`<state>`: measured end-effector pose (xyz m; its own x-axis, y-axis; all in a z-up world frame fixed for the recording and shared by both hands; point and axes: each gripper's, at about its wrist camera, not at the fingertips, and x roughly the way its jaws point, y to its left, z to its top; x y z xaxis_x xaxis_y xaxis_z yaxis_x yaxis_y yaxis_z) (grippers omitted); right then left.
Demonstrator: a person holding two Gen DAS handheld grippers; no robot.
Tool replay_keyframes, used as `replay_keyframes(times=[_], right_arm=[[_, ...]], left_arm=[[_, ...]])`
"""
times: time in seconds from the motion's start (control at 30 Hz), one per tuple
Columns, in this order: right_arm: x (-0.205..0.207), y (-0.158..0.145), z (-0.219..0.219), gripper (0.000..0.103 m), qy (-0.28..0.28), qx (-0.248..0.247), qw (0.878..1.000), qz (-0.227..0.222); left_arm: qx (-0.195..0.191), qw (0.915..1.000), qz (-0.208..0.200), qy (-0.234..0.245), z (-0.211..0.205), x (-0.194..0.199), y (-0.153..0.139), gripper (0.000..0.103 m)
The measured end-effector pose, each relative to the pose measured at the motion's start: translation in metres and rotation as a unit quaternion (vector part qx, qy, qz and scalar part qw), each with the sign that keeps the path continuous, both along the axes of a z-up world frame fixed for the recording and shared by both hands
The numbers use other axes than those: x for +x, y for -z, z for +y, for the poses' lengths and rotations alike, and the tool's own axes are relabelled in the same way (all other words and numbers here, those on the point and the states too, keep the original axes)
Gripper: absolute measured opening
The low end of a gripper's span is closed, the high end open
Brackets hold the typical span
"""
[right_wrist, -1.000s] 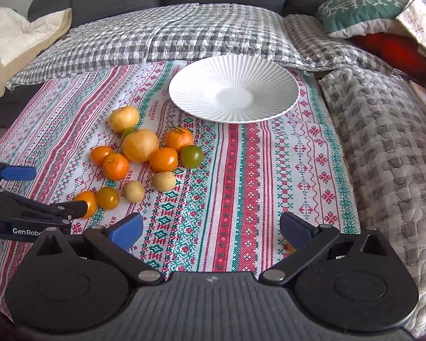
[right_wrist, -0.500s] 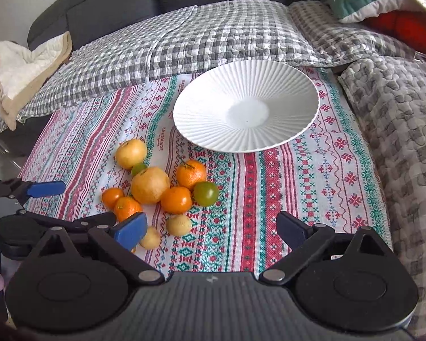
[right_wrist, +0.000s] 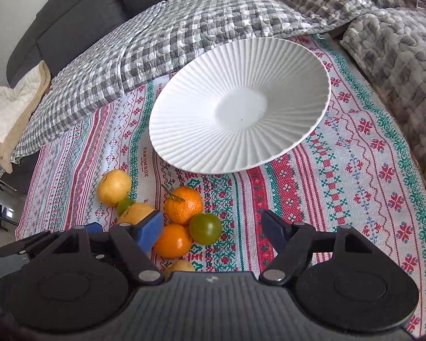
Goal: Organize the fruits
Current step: 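Grasp the large orange fruit with the left tool while the right tool grasps the stemmed tangerine, then carry the large orange fruit with the left tool while the right tool carries the tangerine to the bowl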
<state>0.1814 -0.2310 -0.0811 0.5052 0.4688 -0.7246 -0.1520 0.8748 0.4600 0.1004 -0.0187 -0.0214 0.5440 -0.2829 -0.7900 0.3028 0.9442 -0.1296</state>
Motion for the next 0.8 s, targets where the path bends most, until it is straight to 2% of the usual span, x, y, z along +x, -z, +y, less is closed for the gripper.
replay_keyframes(times=[0.17, 0.33, 0.47, 0.6, 0.73, 0.8], right_arm=[[0.006, 0.006, 0.003, 0.059, 0.001, 0.04, 0.999, 0.015], [0.01, 0.008, 0.01, 0.053, 0.006, 0.054, 0.998, 0.018], [0.012, 0.01, 0.017, 0.047, 0.011, 0.034, 0.999, 0.01], [0.016, 0.015, 0.024, 0.045, 0.012, 0.024, 1.0, 0.011], [0.015, 0.012, 0.024, 0.033, 0.004, 0.03, 1.0, 0.003], [0.014, 0.012, 0.022, 0.032, 0.005, 0.03, 1.0, 0.005]], left_arm=[[-0.034, 0.9993, 0.017, -0.007, 0.008, 0.008, 0.009, 0.053], [-0.066, 0.9972, 0.028, -0.024, 0.01, 0.013, 0.012, 0.045], [-0.065, 0.9971, 0.024, -0.032, 0.007, 0.012, 0.012, 0.045], [-0.082, 0.995, 0.035, -0.045, 0.009, 0.018, 0.017, 0.045], [-0.086, 0.9943, 0.034, -0.053, 0.009, 0.017, 0.022, 0.045], [-0.081, 0.9947, 0.031, -0.056, 0.008, 0.016, 0.02, 0.044]])
